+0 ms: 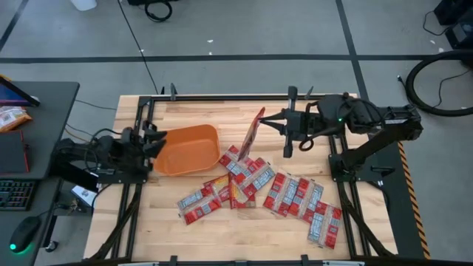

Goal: Sort popcorn bags into baskets
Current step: Put the red popcorn bag into the orange bin

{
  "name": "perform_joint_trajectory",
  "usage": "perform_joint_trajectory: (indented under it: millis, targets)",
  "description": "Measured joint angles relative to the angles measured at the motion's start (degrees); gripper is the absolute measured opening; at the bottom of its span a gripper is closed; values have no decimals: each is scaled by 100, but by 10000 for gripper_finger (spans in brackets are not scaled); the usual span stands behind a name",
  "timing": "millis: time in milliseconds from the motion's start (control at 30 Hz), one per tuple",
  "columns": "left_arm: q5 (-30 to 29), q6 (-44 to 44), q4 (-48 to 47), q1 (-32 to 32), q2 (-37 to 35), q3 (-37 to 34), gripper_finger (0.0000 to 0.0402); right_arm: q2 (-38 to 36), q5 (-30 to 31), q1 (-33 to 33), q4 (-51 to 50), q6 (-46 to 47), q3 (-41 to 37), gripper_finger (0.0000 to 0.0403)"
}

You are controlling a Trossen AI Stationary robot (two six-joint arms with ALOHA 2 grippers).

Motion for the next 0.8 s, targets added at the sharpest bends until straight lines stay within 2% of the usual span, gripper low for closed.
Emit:
perform_joint_trajectory:
  millis: [233, 400, 500, 600, 700, 800]
  targets:
    - [-170, 1027, -1, 0, 1688, 892, 141, 0, -23, -170, 29, 26, 0, 3]
    - [-843, 1659, 82, 4, 3142, 1830, 142, 0, -11, -294, 324, 95, 0, 3]
    - [-1035, 2059, 75, 2, 4002, 2362, 149, 0, -2, -364, 449, 228, 0, 3]
    - [-1116, 2377, 129, 4, 4798, 2927, 174, 0, 7, -431, 514, 387, 0, 4]
    - [-1158, 2728, 233, 7, 5507, 3468, 216, 0, 62, -452, 539, 462, 0, 4]
    - [-1513, 3152, 323, 7, 6107, 3993, 259, 68, 213, -448, 640, 479, 0, 4]
